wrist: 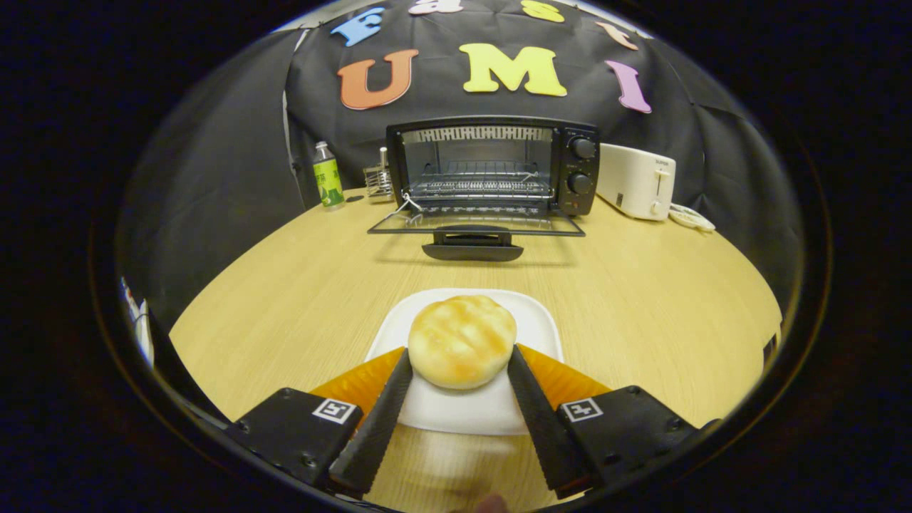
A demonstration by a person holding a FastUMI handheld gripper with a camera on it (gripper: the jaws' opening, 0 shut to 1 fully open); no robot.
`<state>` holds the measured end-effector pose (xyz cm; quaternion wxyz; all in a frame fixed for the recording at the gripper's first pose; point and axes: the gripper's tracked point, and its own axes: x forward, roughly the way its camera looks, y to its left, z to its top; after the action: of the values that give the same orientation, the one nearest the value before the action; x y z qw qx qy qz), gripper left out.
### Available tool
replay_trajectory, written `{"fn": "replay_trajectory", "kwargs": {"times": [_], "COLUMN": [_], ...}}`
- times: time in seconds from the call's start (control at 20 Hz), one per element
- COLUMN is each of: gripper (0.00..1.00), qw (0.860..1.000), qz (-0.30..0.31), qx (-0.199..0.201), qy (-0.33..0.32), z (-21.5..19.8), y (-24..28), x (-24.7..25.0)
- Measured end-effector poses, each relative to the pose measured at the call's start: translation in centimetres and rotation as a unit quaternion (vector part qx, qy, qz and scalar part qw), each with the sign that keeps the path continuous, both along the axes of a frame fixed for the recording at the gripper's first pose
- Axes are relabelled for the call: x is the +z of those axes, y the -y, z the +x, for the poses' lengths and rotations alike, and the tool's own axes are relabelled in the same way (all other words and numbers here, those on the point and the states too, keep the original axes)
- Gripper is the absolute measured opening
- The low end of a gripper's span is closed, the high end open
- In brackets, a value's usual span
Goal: Open the toaster oven, put the food inside, and close the toaster oven door.
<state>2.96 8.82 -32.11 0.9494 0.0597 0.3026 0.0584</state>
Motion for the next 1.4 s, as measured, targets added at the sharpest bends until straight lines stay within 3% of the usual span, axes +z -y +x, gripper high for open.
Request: {"fn": "replay_trajectory", "kwargs": {"times": [0.15,0.35,0.55,0.8,1.2,1.4], "gripper": [0.72,0.65,0.65,0.64,0.65,0.64], "qw": [1.0,0.999,0.996,0.987,0.981,0.982], "qz": [0.012,0.015,0.043,0.131,0.137,0.076], "qx": [-0.008,-0.017,-0.035,-0.075,-0.121,-0.145], "qy": [0.003,0.042,0.066,0.064,0.068,0.091], "z": [0.1,1.0,3.9,10.1,21.2,26.3], "y": [0.3,0.8,1.3,0.5,0.0,1.4], "x": [0.6,4.0,7.2,10.1,11.6,11.1]}}
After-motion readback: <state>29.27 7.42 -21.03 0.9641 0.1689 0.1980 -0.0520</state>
